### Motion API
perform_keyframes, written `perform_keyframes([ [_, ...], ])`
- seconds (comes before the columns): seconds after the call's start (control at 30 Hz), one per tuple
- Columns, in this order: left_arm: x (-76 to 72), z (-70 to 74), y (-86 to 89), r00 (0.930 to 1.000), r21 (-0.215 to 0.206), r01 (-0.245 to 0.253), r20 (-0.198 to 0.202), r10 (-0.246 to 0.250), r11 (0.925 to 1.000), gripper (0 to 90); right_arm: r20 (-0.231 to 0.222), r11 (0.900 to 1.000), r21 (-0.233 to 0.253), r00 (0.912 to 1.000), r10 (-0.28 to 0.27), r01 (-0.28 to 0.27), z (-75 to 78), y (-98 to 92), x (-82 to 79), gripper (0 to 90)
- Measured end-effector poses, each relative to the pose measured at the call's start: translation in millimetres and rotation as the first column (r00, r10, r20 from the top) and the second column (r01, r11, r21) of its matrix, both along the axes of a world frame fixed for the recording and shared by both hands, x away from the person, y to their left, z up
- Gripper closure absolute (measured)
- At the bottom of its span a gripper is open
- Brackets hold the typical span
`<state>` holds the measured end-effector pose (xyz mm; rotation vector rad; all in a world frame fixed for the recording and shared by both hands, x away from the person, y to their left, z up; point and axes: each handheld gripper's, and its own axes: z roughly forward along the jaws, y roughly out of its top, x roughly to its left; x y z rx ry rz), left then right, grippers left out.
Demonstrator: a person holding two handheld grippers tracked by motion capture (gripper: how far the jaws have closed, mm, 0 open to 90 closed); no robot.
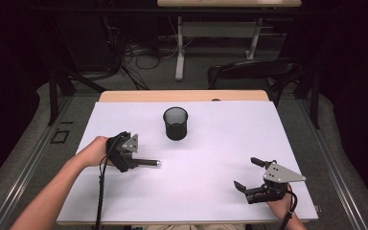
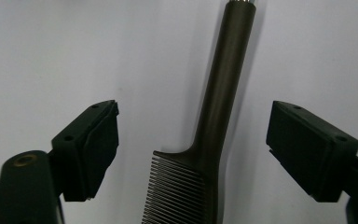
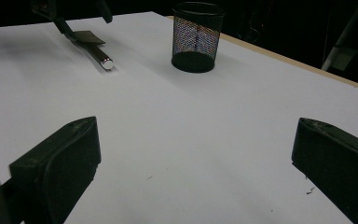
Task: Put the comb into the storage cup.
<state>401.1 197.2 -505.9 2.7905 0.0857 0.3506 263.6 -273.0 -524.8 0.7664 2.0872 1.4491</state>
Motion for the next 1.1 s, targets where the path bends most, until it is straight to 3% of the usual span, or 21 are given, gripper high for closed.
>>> perform_keyframes([
  [0.1, 1.6, -1.1, -2.0, 0.9999, 0.034, 0.016, -0.005, -0.016, 0.9993, 23.8, 0.000, 1.000, 0.000, 1.0000, 0.001, -0.001, -0.1, 0.1, 0.1, 0.8],
  [0.13, 1.8, -2.1, -2.6, 0.9999, 0.033, 0.015, -0.008, -0.015, 0.9993, 28.6, 0.000, 1.000, -0.002, 1.0000, 0.002, -0.002, -0.1, 0.1, 0.2, 0.8],
  [0.37, 7.4, -7.3, -1.8, 0.9986, 0.036, 0.034, -0.043, -0.033, 0.9988, 35.6, -0.003, 1.000, -0.003, 1.0000, 0.000, 0.000, 0.3, -1.0, -0.3, 0.8],
  [0.73, 13.6, -15.4, 0.0, 0.9888, 0.050, 0.092, -0.123, -0.085, 0.9945, 55.7, -0.005, 1.000, -0.003, 1.0000, 0.002, -0.002, -0.1, -0.9, 0.0, 0.8],
  [0.9, 16.9, -19.7, -2.0, 0.9823, 0.088, 0.117, -0.157, -0.102, 0.9893, 64.2, -0.010, 1.000, -0.007, 0.9999, 0.004, -0.004, -0.4, -1.0, 0.3, 0.8],
  [1.03, 18.5, -20.4, -3.4, 0.9805, 0.106, 0.137, -0.156, -0.119, 0.9850, 68.2, -0.010, 1.000, -0.005, 0.9999, 0.004, -0.004, -0.7, -0.5, 0.2, 0.8],
  [1.1, 19.0, -20.0, -5.3, 0.9774, 0.123, 0.161, -0.158, -0.140, 0.9793, 70.6, -0.012, 1.000, -0.007, 0.9999, 0.006, -0.006, -0.6, -0.6, 0.3, 0.8],
])
